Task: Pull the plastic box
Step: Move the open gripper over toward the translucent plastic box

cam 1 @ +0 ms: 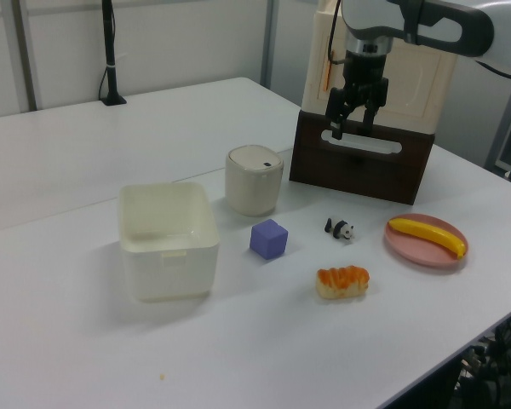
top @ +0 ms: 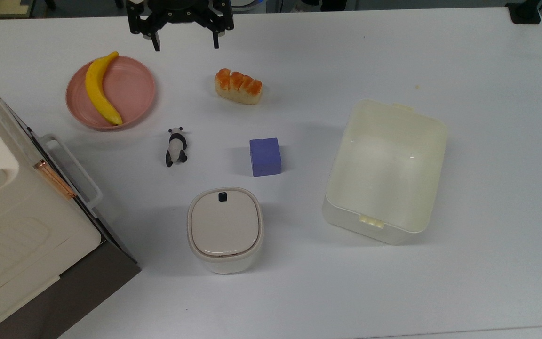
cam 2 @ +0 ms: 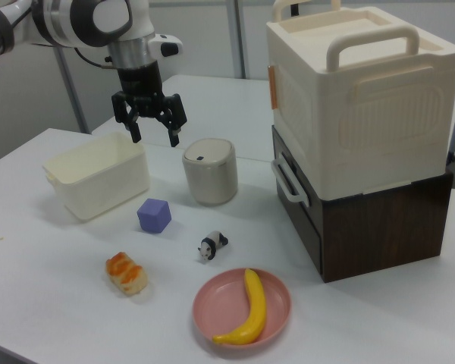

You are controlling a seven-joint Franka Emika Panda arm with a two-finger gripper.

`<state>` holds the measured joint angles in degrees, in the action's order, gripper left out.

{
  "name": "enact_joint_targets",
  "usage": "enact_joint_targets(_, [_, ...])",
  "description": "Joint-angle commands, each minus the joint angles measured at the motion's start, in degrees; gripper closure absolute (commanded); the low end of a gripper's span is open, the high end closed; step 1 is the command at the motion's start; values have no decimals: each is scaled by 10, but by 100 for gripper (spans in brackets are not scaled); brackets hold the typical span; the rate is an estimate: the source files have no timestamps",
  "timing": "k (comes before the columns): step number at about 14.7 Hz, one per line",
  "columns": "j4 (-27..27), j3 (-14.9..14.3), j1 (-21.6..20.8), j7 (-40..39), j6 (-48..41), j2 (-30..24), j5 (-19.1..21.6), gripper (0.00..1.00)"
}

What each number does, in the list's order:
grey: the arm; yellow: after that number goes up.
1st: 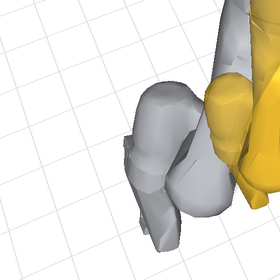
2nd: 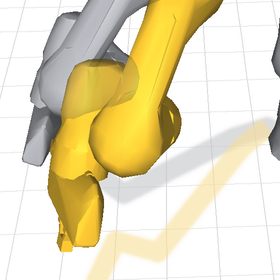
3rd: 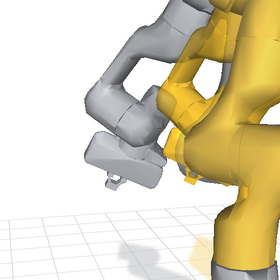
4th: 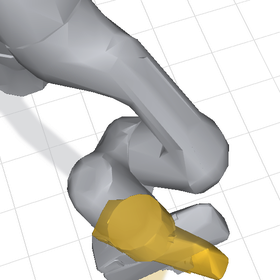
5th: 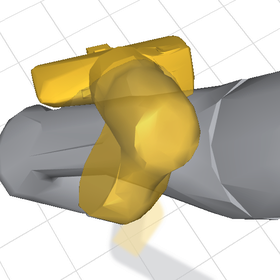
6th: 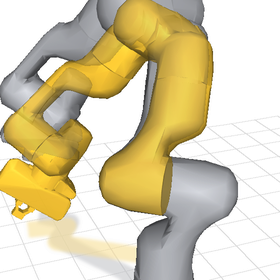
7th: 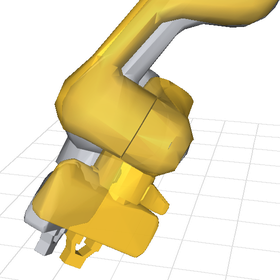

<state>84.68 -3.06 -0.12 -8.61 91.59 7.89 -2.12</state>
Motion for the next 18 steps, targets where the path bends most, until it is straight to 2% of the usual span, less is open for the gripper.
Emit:
enact_joint_targets(1, [0,2,-7,-6,-42,-9,5,0])
enact_joint_targets(18, [0,-2,-6,-5,-45,-23,5,0])
